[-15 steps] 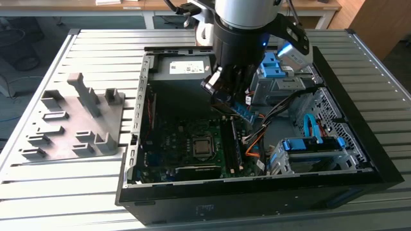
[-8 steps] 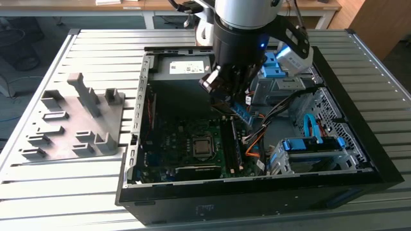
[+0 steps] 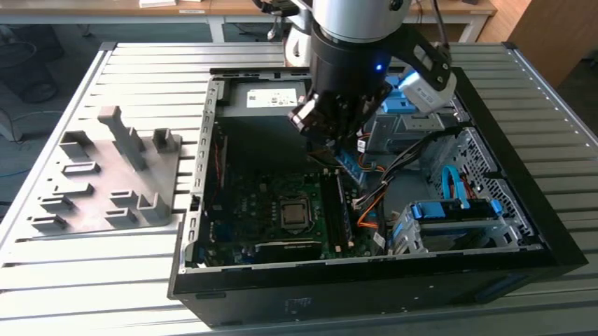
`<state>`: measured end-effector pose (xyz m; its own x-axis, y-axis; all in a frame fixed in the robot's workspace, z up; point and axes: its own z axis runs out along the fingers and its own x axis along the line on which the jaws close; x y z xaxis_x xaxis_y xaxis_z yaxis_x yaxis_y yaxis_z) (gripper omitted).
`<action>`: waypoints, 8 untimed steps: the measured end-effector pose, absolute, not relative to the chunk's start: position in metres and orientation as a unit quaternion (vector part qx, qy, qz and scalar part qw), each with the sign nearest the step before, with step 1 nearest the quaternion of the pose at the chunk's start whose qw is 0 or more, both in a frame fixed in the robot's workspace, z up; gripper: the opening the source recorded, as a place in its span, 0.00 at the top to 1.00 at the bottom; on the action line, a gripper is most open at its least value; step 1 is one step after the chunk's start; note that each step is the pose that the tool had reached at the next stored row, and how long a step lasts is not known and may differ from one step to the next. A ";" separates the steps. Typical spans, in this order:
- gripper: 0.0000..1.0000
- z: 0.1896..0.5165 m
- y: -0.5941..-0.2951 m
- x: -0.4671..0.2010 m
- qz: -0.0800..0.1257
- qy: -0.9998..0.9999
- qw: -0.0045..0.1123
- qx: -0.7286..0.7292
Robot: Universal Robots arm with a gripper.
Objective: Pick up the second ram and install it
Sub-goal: 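Insert the second ram into the second slot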
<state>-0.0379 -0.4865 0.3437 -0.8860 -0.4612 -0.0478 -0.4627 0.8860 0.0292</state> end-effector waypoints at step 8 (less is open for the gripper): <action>0.86 0.344 -0.486 -0.038 0.019 0.981 0.021 -0.191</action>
<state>-0.0379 -0.4865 0.3437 -0.9265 -0.3733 -0.0478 -0.3748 0.9266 0.0292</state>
